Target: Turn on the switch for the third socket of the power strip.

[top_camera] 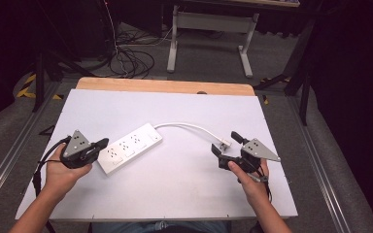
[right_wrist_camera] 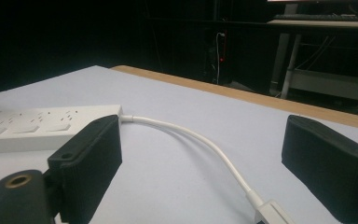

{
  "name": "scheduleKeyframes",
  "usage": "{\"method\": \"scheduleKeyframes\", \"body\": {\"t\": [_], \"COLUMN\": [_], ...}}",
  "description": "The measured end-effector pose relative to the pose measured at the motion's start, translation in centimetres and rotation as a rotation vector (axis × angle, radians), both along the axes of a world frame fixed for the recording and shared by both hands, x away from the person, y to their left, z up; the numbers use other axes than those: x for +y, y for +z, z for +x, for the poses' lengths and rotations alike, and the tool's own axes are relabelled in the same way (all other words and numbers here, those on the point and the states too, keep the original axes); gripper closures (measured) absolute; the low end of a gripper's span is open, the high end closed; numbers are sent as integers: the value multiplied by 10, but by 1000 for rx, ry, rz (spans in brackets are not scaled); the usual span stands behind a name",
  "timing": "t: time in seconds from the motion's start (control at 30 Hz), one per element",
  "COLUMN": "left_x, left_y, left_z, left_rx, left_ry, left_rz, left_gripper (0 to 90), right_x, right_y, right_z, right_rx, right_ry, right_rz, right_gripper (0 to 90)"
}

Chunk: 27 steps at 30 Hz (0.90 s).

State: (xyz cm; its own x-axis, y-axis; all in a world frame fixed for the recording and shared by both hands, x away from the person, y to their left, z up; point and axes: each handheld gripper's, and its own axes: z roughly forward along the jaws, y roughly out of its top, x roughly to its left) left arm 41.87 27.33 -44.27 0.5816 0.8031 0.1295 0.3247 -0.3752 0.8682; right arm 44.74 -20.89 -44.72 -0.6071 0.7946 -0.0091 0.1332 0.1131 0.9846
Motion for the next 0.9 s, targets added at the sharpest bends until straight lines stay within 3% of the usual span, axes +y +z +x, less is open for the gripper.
{"method": "scheduleKeyframes", "body": {"t": [0.33,0.7,0.9], "left_x": [-3,-12,-17], "left_y": [-2,-7,-12], "left_z": [1,3,6], "left_rx": [30,124,154], "left_ry": [-35,-96,-105], "left_rz": [19,67,91], "left_gripper": [898,898,898], "right_x": [0,1,1], "right_y": [0,-1,-1], "right_z": [0,0,0], "right_rx": [1,3,3], "right_ry": [0,1,2], "right_rz": [-1,0,1], "right_gripper": [122,123,123]}}
